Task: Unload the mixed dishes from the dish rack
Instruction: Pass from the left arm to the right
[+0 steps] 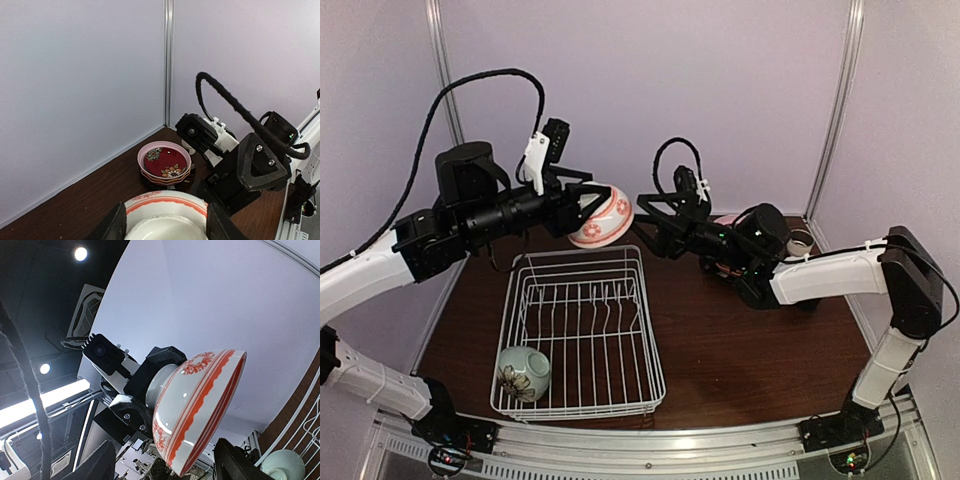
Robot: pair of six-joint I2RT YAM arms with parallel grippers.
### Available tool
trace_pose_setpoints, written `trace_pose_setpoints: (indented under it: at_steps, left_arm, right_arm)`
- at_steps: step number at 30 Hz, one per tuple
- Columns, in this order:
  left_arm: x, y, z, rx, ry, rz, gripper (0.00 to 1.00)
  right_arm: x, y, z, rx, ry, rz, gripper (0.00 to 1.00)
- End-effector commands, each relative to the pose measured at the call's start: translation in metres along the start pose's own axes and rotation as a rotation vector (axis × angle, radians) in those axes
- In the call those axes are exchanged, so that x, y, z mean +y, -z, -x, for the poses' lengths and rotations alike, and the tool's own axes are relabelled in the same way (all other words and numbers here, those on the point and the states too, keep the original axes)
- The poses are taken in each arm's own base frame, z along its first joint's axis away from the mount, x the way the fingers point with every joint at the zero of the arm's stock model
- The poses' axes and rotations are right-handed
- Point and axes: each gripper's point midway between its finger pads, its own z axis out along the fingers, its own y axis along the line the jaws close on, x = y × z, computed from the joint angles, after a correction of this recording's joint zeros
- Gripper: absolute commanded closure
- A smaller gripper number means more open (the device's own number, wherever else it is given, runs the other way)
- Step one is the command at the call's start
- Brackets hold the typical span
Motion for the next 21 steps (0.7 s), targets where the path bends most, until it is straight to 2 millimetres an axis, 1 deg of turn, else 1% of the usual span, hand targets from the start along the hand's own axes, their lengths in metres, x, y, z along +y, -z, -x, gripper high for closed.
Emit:
trace_pose_setpoints:
  at_steps: [1, 4, 7, 13, 16, 19, 20, 21]
  left_arm:
    - [-0.005, 0.011, 0.036, -0.148, 0.008, -0.03, 0.72]
    - [-0.007, 0.009, 0.033, -0.151, 0.011, -0.04, 0.72]
    - [-0.009, 0.009, 0.034, -0.164, 0.01, -0.053, 0.71]
    - [-0.014, 0.008, 0.033, -0.179, 0.016, -0.084, 0.7]
    - [-0.016, 0.008, 0.031, -0.186, 0.025, -0.097, 0.67]
    - [-0.015, 0.008, 0.03, -0.185, 0.027, -0.093, 0.63]
    - [-0.015, 0.008, 0.029, -0.182, 0.027, -0.089, 0.61]
    - [-0.014, 0.009, 0.029, -0.18, 0.027, -0.087, 0.58]
  right_arm:
    - [0.019, -0.007, 0.0, -0.003, 0.014, 0.069, 0.36]
    - [0.029, -0.014, -0.005, 0.014, -0.002, 0.128, 0.45]
    - [0.041, -0.015, -0.005, 0.014, -0.027, 0.193, 0.56]
    - [0.052, -0.019, -0.007, 0.023, -0.04, 0.231, 0.71]
    - [0.058, -0.02, -0.006, 0.021, -0.035, 0.246, 0.82]
    - [0.063, -0.021, -0.005, 0.021, -0.031, 0.258, 0.97]
    - [0.065, -0.021, -0.005, 0.022, -0.032, 0.262, 1.0]
    - [0.066, -0.021, -0.005, 0.024, -0.033, 0.267, 1.0]
